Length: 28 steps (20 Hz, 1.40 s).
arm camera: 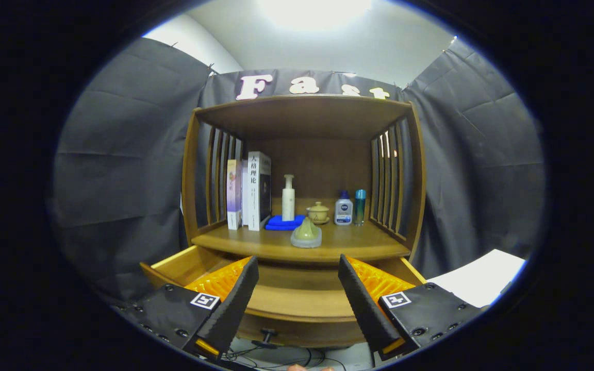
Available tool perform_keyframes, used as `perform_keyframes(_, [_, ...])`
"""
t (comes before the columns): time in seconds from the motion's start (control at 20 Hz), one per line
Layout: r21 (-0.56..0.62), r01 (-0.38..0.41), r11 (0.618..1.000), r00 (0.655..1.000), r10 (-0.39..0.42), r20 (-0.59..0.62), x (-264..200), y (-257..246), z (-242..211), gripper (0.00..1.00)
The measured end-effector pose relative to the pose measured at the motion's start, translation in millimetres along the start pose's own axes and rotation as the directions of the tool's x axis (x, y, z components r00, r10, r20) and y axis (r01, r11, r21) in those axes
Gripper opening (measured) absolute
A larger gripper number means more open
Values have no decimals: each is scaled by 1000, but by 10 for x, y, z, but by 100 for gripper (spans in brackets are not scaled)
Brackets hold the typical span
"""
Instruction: Pull open the drawer, take out the items inside it, and place them on the countertop above the cabinet.
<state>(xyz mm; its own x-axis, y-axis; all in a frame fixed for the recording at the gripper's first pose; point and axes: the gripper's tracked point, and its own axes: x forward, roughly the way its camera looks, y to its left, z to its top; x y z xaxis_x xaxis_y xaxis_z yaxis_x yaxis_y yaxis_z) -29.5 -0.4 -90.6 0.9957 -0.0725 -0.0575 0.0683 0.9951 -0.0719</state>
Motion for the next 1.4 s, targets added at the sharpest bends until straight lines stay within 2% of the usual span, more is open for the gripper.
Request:
perform_keyframes(0.3, [41,51,998,999,-50,-20,-203,-24,-343,98])
perform_keyframes(0.55, [-61,64,996,997,-67,-42,-177,44,-604,98])
perform_keyframes(0.8, [-107,47,993,992,-59,-110,-225,174,-894,99])
perform_keyframes(1.4, [-41,57,998,978,-64,-199,-23,214,-1259,98])
